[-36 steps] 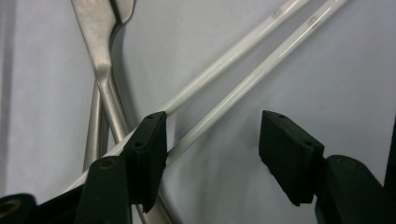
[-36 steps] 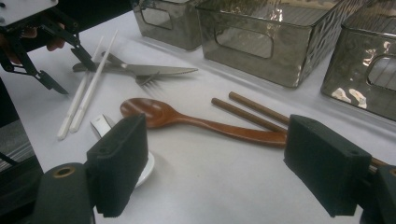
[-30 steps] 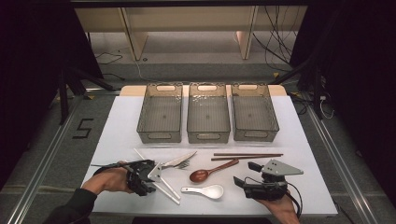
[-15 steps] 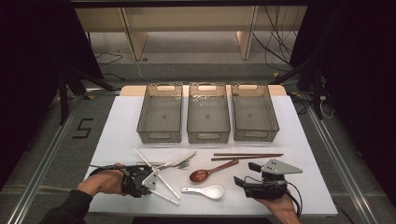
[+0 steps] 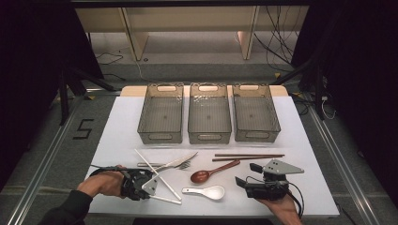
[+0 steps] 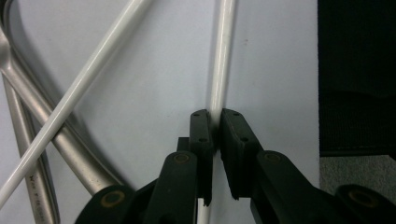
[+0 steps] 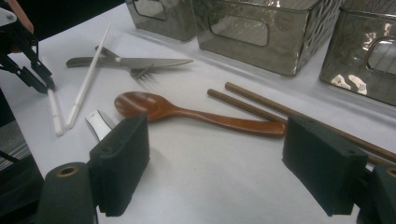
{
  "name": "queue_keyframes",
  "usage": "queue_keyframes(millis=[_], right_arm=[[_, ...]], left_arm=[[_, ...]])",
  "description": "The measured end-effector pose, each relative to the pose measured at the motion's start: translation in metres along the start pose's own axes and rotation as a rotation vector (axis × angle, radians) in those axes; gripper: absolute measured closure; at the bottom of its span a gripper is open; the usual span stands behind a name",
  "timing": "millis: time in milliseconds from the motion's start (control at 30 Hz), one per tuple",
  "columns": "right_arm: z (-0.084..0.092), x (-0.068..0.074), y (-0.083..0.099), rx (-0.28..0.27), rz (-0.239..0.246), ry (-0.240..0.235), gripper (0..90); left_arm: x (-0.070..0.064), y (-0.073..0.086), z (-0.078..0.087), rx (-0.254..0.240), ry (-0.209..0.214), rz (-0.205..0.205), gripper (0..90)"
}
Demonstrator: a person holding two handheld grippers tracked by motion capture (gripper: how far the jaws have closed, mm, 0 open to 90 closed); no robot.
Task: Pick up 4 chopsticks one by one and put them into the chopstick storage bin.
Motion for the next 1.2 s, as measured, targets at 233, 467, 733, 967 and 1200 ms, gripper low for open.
queue_keyframes(millis=[233, 467, 733, 967, 1200], right_arm=[[0.0, 0.0, 0.0, 0.002, -0.002, 0.0, 24.0], [0.0, 0.0, 0.0, 0.003, 0.0, 0.001, 24.2], [0.0, 0.0, 0.0, 0.002, 0.0, 0.0, 24.2], [0.0, 0.0, -0.001, -0.002, 0.001, -0.001, 24.2], [0.001, 0.001, -0.001, -0.006, -0.002, -0.003, 24.1]], left_arm=[[-0.003, 0.0, 0.0, -0.008, 0.018, -0.015, 84.0], [-0.004, 0.0, 0.005, -0.015, 0.019, -0.02, 84.2], [0.008, -0.007, 0.029, -0.103, -0.026, 0.061, 84.2], [0.042, -0.023, 0.056, -0.24, -0.156, 0.261, 84.2], [0.079, -0.033, 0.086, -0.364, -0.232, 0.45, 84.2]])
Point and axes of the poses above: each handheld gripper's, and its own axes: z roughly backward along the jaws, y roughly out of its underside, x roughly to its left, the point moved 10 cm from there along -z, roughly forward along the jaws, and after that the axes turned 5 degrees about x, right-handed, at the moved point
